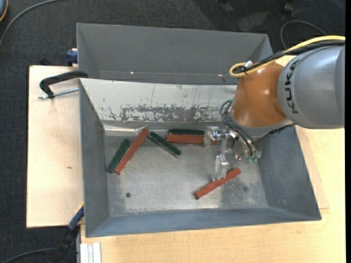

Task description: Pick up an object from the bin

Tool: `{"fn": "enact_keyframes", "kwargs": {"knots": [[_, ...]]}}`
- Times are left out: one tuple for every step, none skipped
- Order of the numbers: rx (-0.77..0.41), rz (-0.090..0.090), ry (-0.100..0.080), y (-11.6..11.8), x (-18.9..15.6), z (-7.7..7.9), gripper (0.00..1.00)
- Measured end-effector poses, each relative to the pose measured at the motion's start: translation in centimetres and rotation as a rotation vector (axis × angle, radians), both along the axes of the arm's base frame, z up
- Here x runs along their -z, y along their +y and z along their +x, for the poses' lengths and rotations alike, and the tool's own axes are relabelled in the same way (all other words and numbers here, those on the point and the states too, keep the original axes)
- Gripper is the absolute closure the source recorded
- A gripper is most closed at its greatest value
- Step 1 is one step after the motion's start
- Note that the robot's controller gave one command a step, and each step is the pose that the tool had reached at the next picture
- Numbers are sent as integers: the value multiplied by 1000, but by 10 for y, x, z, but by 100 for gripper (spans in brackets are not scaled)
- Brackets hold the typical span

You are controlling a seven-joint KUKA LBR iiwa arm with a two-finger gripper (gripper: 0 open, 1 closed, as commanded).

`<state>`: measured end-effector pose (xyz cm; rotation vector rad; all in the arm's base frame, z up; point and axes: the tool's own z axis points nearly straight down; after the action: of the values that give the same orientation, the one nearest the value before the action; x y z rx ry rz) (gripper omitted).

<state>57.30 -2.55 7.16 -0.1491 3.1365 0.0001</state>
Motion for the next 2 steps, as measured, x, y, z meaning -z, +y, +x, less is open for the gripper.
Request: {"fn": "enact_keyframes", "kwargs": {"knots": [[-463, -1, 2, -15, -13, -47, 0], [-501, 3, 4, 12, 2, -80, 0]]}}
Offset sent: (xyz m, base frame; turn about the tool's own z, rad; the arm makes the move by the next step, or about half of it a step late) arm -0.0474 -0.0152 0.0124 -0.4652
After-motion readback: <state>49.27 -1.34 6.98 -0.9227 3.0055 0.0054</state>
